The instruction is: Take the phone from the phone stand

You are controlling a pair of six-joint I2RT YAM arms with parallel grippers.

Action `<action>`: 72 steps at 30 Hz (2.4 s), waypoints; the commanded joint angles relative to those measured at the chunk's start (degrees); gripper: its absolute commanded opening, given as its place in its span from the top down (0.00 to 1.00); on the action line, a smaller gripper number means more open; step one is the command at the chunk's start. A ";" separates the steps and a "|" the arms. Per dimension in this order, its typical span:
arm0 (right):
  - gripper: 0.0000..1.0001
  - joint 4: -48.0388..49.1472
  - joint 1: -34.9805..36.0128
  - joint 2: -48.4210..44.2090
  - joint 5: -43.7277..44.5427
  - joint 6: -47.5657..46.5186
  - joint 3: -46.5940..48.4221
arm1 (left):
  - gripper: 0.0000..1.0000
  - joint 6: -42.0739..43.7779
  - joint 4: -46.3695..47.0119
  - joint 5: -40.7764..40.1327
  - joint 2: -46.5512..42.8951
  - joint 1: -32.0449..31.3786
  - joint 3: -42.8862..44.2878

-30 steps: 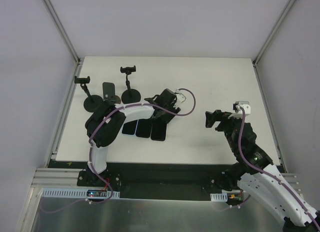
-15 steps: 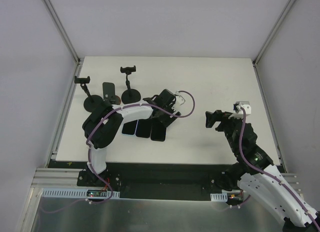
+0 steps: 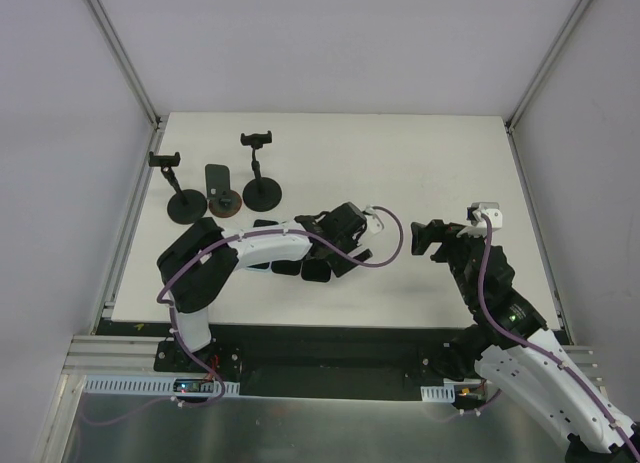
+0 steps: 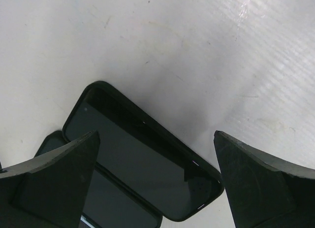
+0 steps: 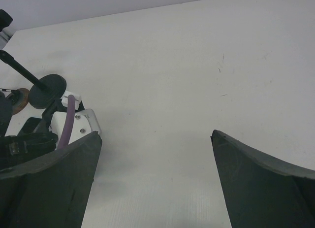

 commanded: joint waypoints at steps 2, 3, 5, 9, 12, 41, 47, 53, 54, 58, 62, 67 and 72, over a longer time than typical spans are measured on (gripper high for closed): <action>0.04 2.17 -0.39 -0.08 -0.49 0.22 2.14 | 0.01 -0.06 -1.26 -4.64 -0.60 -0.74 -1.25; 0.04 2.17 -0.30 -0.08 -0.49 0.22 2.23 | 0.01 -0.06 -1.35 -5.26 -0.51 -0.74 -1.43; 0.04 2.17 -0.39 -0.16 -0.41 0.13 2.23 | 0.01 0.02 -1.70 -6.66 -0.42 -0.82 -1.61; 0.04 2.17 -0.39 -0.25 -0.41 0.22 2.32 | 0.01 -0.15 -2.40 -8.95 -0.34 -0.82 -2.57; 0.04 2.35 -0.30 -0.08 -0.49 0.22 2.32 | 0.01 -0.24 -3.02 -11.06 -0.34 -0.74 -3.10; 0.04 -6.53 -0.39 -5.52 11.98 -8.74 8.38 | 0.01 -29.85 -5.48 4.85 -47.07 34.75 -12.23; 0.04 -7.50 -0.30 -7.28 18.48 -13.92 9.88 | 0.01 -29.69 -8.56 0.21 -64.39 46.02 -14.52; 0.04 -5.39 -0.30 -8.16 24.11 -19.11 9.97 | 0.01 -22.49 -6.02 -16.06 -82.32 46.02 -20.04; 0.04 -3.82 -0.39 -8.08 24.46 -19.55 9.70 | 0.01 -21.52 -5.14 -17.38 -84.51 46.02 -21.28; 0.04 -0.56 -0.39 -6.68 26.05 -21.22 9.17 | 0.01 -17.38 1.54 -18.36 -97.68 46.02 -28.75; 0.04 2.51 -0.30 -4.39 26.49 -23.24 9.61 | 0.01 -15.18 5.06 -16.60 -104.31 46.02 -34.82; 0.04 6.91 -0.48 -1.49 26.66 -27.11 9.96 | 0.01 -13.25 7.17 -16.87 -107.91 46.11 -36.76; 0.04 10.08 -0.48 -0.17 27.72 -29.22 9.18 | 0.01 -11.93 7.70 -17.83 -107.39 46.20 -37.73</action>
